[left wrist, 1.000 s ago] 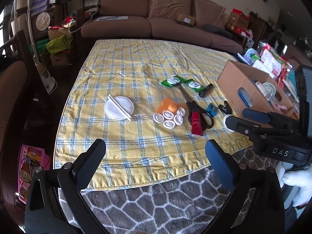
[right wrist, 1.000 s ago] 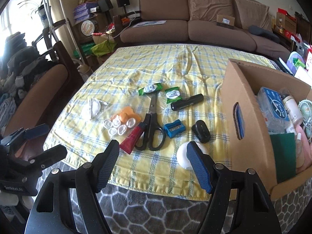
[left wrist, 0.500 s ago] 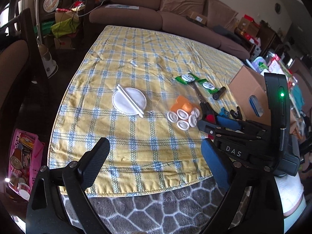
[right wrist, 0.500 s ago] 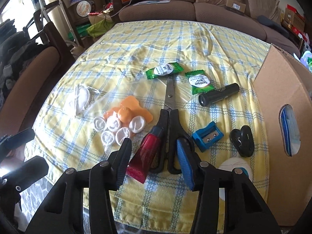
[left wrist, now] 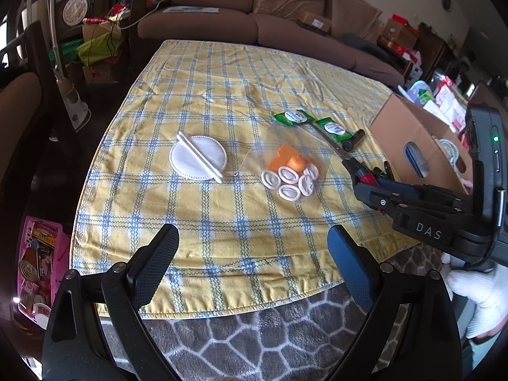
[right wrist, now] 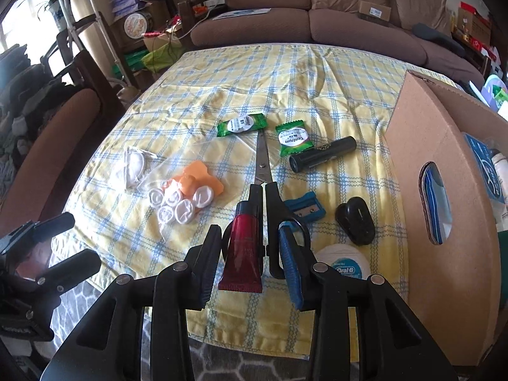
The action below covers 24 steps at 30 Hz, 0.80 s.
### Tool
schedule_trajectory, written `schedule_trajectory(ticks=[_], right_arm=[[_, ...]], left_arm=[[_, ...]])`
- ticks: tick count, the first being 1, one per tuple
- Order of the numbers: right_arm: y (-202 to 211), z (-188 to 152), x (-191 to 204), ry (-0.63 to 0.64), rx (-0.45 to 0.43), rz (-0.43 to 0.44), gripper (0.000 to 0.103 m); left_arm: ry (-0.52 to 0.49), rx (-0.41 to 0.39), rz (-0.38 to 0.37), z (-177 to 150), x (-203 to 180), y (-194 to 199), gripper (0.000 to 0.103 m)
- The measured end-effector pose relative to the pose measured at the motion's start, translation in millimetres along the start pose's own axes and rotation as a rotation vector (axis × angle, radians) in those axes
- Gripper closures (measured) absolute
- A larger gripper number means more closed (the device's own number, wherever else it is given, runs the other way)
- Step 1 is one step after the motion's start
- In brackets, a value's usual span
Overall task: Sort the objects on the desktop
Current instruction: 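Close the right gripper on the scissors handle and lift them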
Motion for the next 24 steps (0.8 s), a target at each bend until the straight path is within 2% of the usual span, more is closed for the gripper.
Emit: schedule_trajectory(ticks=[9,11,13,15,17,21,24], right_arm=[[-1,-10,-3,-0.022,-0.007,0.039,0.070],[-4,-11,0,0.001,0.000,0.020,0.074],[-9,-12,-1,0.006,0.017,0.009,0.075],[-11,-12,-4,-0.022,0.018,0.024,0.075],[-12,-13,-7,-0.040,0.017,0.026,0.086],[-6,-14,-11,-0.101,0.004,0.080,0.087],[3,-10,-10,-0.107,-0.019,0.082,0.087]], left_arm=[[-0.029,0.006,-0.005,-4,-10,-2,0.009],[-0.025,0.010,-0.007,-4,-9,-3,0.009],[-0.022,0.011,-0.011,-4,-9,-3,0.009],[-0.022,0.007,-0.018,-3,-10,-2,0.009],[-0.028,0.004,-0.023,-3,-12,-1,0.009],[-0.044,0.012,-0.037,-5,-18,-2,0.009],[-0.058,0.017,-0.045,-6,-24,-3,0.009]])
Point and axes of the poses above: each gripper's, at about its wrist camera, not at the fingertips, and y roughly against the way its jaws point, x to its left, z to its top, the point moved 4 cm from there along -y, roughly the way its jaws point, and after that the axes turned 7 degrees about -z, right-handed, at the moved point
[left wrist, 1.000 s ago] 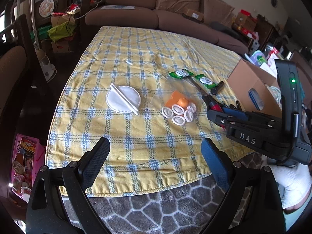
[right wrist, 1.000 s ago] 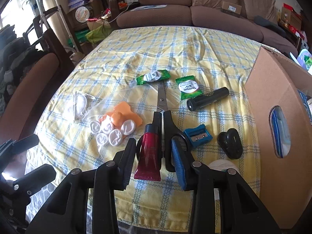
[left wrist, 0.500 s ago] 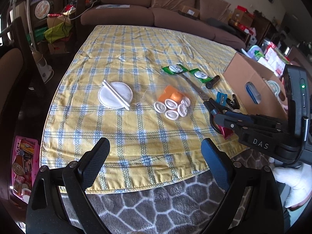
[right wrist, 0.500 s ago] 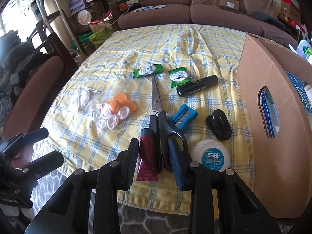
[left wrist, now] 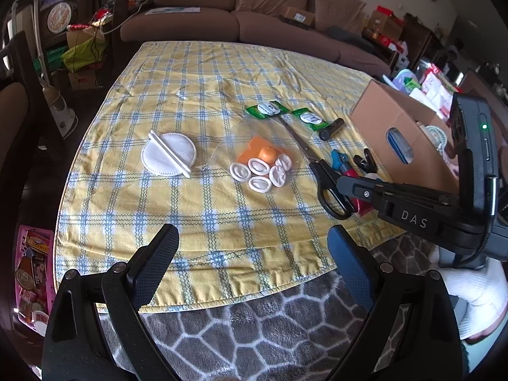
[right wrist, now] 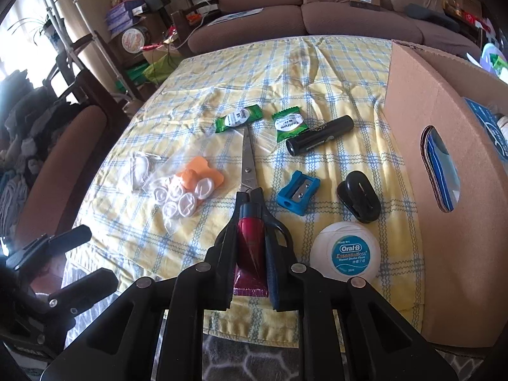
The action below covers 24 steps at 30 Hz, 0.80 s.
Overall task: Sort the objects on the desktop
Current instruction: 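Close the right gripper on the scissors handle and lift them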
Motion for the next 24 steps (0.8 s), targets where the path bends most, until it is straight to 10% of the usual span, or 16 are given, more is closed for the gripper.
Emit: schedule_trajectory(ticks=[16,24], right_arm=[[-8,29,41,0.072,0.018,0.077,0.087],[-2,25,33,0.038,0.011,0.047,0.070]], left_arm=[[0.064,-0.003,-0.014,2,12,6,0.009],[0.066,0.000,-0.013,1,13,6,0.009]])
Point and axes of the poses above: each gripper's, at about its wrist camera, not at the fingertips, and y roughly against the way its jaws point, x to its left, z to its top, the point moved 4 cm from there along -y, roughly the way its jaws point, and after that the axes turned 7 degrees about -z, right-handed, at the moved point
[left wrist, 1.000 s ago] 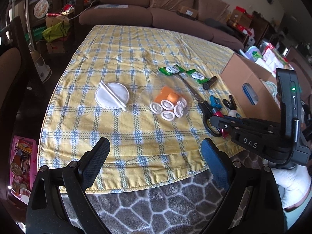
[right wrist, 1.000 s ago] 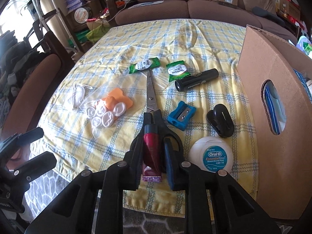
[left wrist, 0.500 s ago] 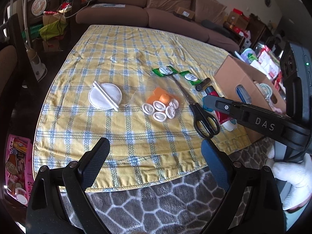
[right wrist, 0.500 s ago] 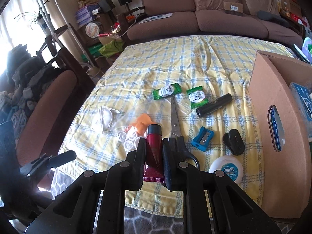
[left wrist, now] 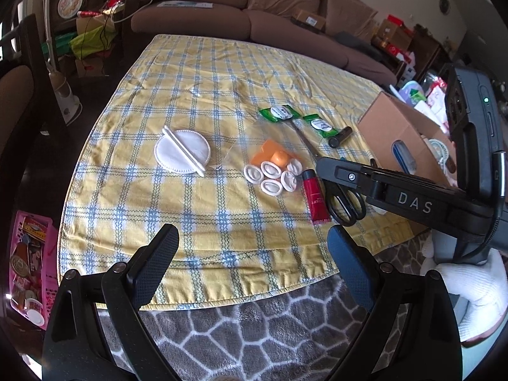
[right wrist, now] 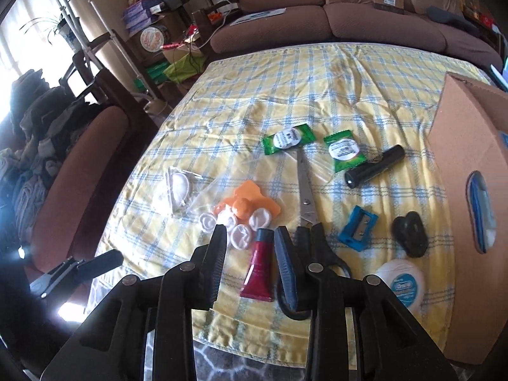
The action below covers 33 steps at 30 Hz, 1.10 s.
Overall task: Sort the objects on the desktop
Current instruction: 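Close the right gripper on the scissors handle and lift them, then carry the scissors with the right gripper over the cardboard box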
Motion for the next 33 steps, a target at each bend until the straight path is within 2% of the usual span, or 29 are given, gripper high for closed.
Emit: schedule_trajectory(ticks=[3,5,12,19,21,23,29,33], right_arm=[[5,-7,-18,0.060,0.022,-0.117,0.070],[5,-14,-29,0.063,0.042,-0.139,0.070],[-8,-25,-23,0.091,0.060,-0.122,0.071],[-20,-29,-13,0.165,0.068,-0.174,0.073],[-20,-30,-10,0.196,0.062,-0.184,0.076],[-20,-30,-9,0.210,0.058,-0.173,0.085],[-9,-26,-18,0.111,0.041,-0.110,0.087],[8,-21,-20,0.085,0.003,-0.096,0.087]], left_arm=[[-0.018,0.008,-0.010,-1,-6,-2,0.009],[-0.033,0.012,-0.012,-2,-11,-4,0.009],[-0.066,0.018,-0.017,-5,-23,-9,0.009],[-0.045,0.026,-0.011,-5,-17,-12,0.009],[-0.043,0.028,-0.013,-4,-16,-12,0.009],[-0.046,0.029,-0.015,-4,-17,-12,0.009],[-0.056,0.031,-0.028,-5,-22,-13,0.009],[-0.043,0.019,-0.082,-3,-26,-11,0.009]])
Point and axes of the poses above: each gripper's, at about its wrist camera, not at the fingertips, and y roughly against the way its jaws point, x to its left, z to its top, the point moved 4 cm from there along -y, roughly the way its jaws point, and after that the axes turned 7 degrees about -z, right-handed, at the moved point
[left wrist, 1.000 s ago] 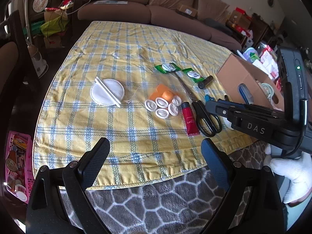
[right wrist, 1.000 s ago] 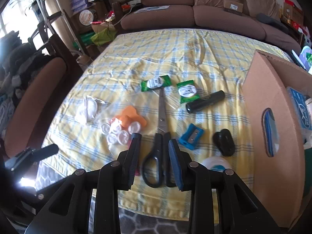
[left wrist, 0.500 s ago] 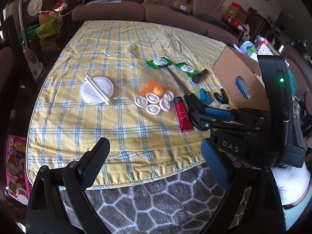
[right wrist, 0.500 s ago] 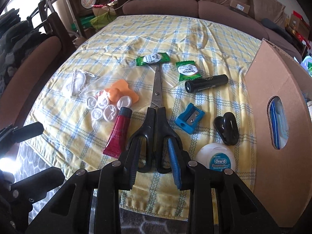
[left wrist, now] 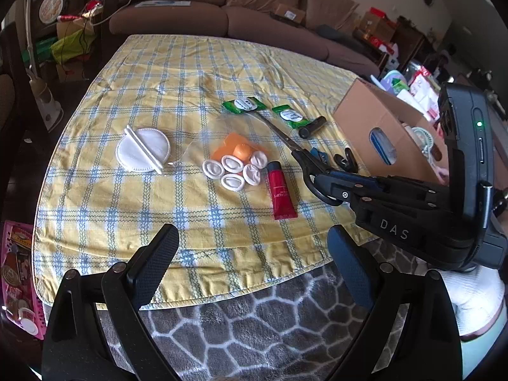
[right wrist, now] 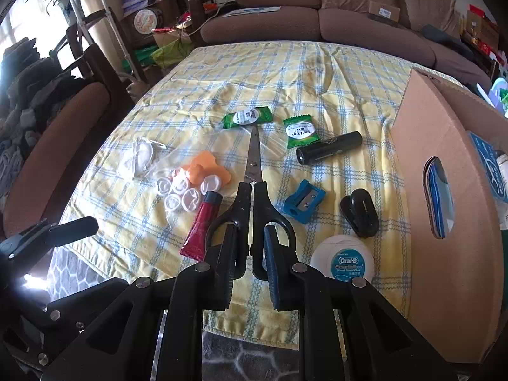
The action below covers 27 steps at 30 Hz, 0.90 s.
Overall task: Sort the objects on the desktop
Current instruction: 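Carry the scissors with the right gripper over the cardboard box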
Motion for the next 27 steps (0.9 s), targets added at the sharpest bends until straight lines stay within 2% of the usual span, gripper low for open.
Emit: schedule_trajectory(ticks=[8,11,16,19,22,24,27], right_arm=[[39,8,-5,0.010,-0.078,-0.019,0.087],[53,11,-10,-0.006,-0.104,-0.011,0.087],[76,8,-3,0.024,-0.132,-0.002,0.087],[90,3,6,0.051,-0.150,0.010,0.087],[100,-3,16,0.074,-0.158,0.029,0.087],[104,-6,21,0.083,-0.163,0.038,0.087],[108,-9,22,0.087,-0.167,0.052,0.087]], left_arm=[[0.112,-0.024,-0.138,6,6,6,0.009],[0.170,-0.037,-0.217,11,10,12,0.009],[0.214,-0.049,-0.307,37,6,19,0.009],[0.303,-0.046,-0.380,54,5,12,0.009],[0.407,-0.002,-0.480,62,1,-5,0.017],[0.463,0.034,-0.497,61,1,-18,0.022],[0.515,0.078,-0.527,55,0,-33,0.038]])
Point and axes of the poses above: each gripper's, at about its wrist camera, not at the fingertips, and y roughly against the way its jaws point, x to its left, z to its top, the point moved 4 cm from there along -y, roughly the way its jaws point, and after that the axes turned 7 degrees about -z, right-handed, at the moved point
